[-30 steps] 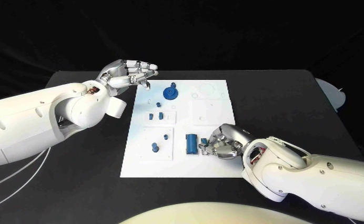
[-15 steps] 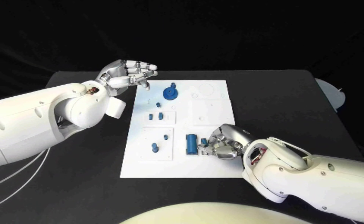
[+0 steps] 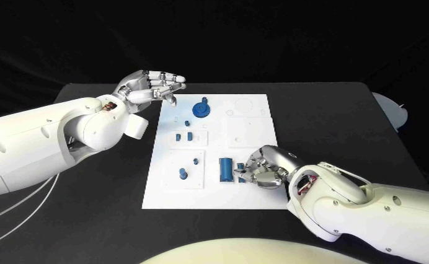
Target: Assemble the parts on the task board
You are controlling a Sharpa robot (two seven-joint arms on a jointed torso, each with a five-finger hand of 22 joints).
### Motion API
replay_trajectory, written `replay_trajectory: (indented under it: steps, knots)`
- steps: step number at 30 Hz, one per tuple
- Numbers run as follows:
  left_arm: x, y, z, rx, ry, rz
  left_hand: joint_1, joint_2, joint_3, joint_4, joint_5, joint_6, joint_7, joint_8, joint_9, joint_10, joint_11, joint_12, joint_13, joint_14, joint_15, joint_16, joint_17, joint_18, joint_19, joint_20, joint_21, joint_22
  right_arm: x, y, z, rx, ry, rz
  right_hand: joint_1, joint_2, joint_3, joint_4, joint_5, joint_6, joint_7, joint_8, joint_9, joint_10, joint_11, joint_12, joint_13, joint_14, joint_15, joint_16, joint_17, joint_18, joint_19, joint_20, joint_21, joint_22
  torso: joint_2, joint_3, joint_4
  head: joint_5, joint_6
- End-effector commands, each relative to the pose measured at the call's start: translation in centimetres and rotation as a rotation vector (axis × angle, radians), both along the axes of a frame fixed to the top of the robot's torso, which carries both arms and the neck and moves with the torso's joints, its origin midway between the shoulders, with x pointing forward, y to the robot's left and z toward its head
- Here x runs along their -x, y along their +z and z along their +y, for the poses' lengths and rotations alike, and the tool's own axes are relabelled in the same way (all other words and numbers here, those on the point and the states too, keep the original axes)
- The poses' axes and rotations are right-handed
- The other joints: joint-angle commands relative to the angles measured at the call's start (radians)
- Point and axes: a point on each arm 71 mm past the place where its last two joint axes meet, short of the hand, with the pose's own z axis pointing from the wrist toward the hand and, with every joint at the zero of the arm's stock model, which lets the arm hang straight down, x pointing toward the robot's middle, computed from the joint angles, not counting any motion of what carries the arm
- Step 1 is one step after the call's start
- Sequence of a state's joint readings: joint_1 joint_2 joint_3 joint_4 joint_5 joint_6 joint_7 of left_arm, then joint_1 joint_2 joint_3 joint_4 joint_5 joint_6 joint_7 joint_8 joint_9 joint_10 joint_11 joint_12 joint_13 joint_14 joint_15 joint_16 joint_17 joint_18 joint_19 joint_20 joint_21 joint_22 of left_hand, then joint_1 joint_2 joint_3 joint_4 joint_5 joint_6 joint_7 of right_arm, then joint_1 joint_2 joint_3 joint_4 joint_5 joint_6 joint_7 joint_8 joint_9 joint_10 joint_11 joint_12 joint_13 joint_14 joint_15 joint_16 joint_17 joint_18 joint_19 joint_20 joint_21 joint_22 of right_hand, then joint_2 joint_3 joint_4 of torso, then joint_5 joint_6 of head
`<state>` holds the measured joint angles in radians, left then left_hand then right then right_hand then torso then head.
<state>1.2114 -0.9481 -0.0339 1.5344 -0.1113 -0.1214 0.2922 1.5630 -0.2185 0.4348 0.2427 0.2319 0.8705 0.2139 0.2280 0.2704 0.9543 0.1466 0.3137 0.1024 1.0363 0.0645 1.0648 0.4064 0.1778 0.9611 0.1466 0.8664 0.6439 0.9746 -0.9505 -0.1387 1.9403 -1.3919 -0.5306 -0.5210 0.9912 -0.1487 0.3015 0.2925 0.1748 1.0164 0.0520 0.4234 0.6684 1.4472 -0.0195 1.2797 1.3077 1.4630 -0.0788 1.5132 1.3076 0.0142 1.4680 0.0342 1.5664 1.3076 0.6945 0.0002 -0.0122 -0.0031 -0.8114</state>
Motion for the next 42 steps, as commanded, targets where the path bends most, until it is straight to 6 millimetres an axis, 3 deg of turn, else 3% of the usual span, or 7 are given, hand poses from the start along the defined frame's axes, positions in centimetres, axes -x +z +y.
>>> replay_trajectory:
  steps: [1, 4, 6, 8, 9, 12, 42]
  knots:
    - [0.07, 0.1, -0.21, 0.013, -0.017, -0.001, -0.01, -0.003, 0.007, 0.001, 0.006, -0.008, 0.0, 0.006, -0.001, -0.005, 0.0, 0.005, -0.001, -0.006, 0.0, 0.0, -0.002, 0.007, -0.003, 0.004, -0.006, -0.001, 0.08, 0.14, 0.03, 0.007, 0.02, -0.024, 0.013, 0.005, -0.008, -0.001, 0.011, 0.007, 0.0, 0.0, 0.0, 0.003, -0.001, 0.004, 0.076, 0.082, -0.003, 0.003, 0.13, -0.014, 0.103, -0.007, 0.004, 0.263, 0.0, 0.0001, -0.0004, 0.0, 0.0]
    - [0.07, 0.1, -0.2, 0.013, -0.017, -0.001, -0.01, -0.003, 0.007, 0.001, 0.006, -0.008, 0.0, 0.006, -0.001, -0.005, 0.0, 0.005, -0.001, -0.006, 0.0, 0.0, -0.002, 0.007, -0.003, 0.004, -0.006, -0.001, 0.12, 0.09, -0.09, 0.015, 0.027, -0.02, 0.024, 0.006, -0.009, -0.002, 0.02, 0.007, 0.0, 0.0, 0.0, 0.003, -0.001, 0.003, 0.075, 0.082, -0.004, 0.003, 0.13, -0.014, 0.103, -0.007, 0.004, 0.263, 0.0, -0.0005, -0.0004, -0.001, 0.0]
    - [0.08, 0.1, -0.2, 0.013, -0.017, -0.001, -0.01, -0.003, 0.007, 0.001, 0.006, -0.008, 0.0, 0.006, -0.001, -0.005, 0.0, 0.005, -0.001, -0.006, 0.0, 0.0, -0.002, 0.007, -0.003, 0.004, -0.006, -0.001, 0.18, 0.03, -0.1, 0.024, 0.044, -0.013, 0.094, 0.0, -0.002, -0.019, 0.03, 0.005, 0.0, -0.002, -0.001, 0.003, -0.001, 0.004, 0.077, 0.082, -0.005, 0.003, 0.13, -0.014, 0.103, -0.008, 0.004, 0.263, 0.0, -0.0007, -0.0001, -0.002, -0.001]
    - [0.08, 0.1, -0.2, 0.013, -0.017, -0.001, -0.01, -0.003, 0.007, 0.001, 0.006, -0.008, 0.0, 0.006, -0.001, -0.005, 0.0, 0.005, -0.001, -0.006, 0.0, 0.0, -0.002, 0.007, -0.003, 0.004, -0.006, -0.001, 0.27, -0.03, -0.06, 0.037, 0.065, -0.008, 0.147, -0.007, 0.003, -0.031, -0.001, 0.004, 0.0, -0.003, -0.003, 0.002, -0.001, 0.002, 0.076, 0.082, -0.004, 0.003, 0.131, -0.014, 0.103, -0.008, 0.004, 0.263, 0.0, -0.0008, 0.0005, -0.002, -0.001]
    - [0.08, 0.1, -0.19, 0.013, -0.017, 0.0, -0.01, -0.003, 0.007, 0.001, 0.006, -0.008, 0.0, 0.006, -0.001, -0.005, 0.0, 0.005, -0.001, -0.006, 0.0, 0.0, -0.002, 0.007, -0.003, 0.004, -0.006, -0.001, 0.32, -0.06, -0.03, 0.044, 0.076, -0.004, 0.179, -0.011, 0.004, -0.033, -0.039, 0.005, 0.001, -0.005, -0.006, 0.002, -0.001, 0.002, 0.077, 0.082, -0.004, 0.004, 0.132, -0.014, 0.103, -0.007, 0.004, 0.263, 0.0, -0.0008, 0.0005, -0.002, -0.001]
    - [0.08, 0.1, -0.19, 0.013, -0.017, 0.0, -0.011, -0.002, 0.009, 0.001, 0.007, -0.008, -0.001, 0.007, -0.001, -0.005, 0.0, 0.007, -0.001, -0.006, 0.0, 0.001, -0.002, 0.007, -0.003, 0.004, -0.006, -0.002, 0.43, -0.13, 0.02, 0.056, 0.097, 0.001, 0.21, -0.017, 0.007, -0.039, -0.058, 0.006, 0.0, -0.007, -0.008, 0.001, -0.001, 0.001, 0.077, 0.082, -0.004, 0.004, 0.133, -0.014, 0.103, -0.007, 0.004, 0.263, 0.0, -0.0011, 0.0003, -0.001, -0.001]
    - [0.1, 0.08, -0.21, 0.011, -0.018, 0.003, -0.012, 0.0, 0.011, 0.0, 0.007, -0.008, -0.001, 0.007, 0.0, -0.005, 0.0, 0.008, -0.001, -0.006, 0.0, 0.001, -0.002, 0.007, -0.003, 0.004, -0.006, -0.002, -0.16, -0.39, -0.16, 0.043, 0.076, -0.022, 0.172, 0.008, -0.016, -0.001, -0.056, 0.018, 0.001, -0.007, -0.013, 0.009, 0.0, 0.013, 0.086, 0.084, -0.002, 0.007, 0.14, -0.014, 0.103, -0.006, 0.004, 0.263, 0.0, -0.0008, 0.0002, 0.002, -0.002]
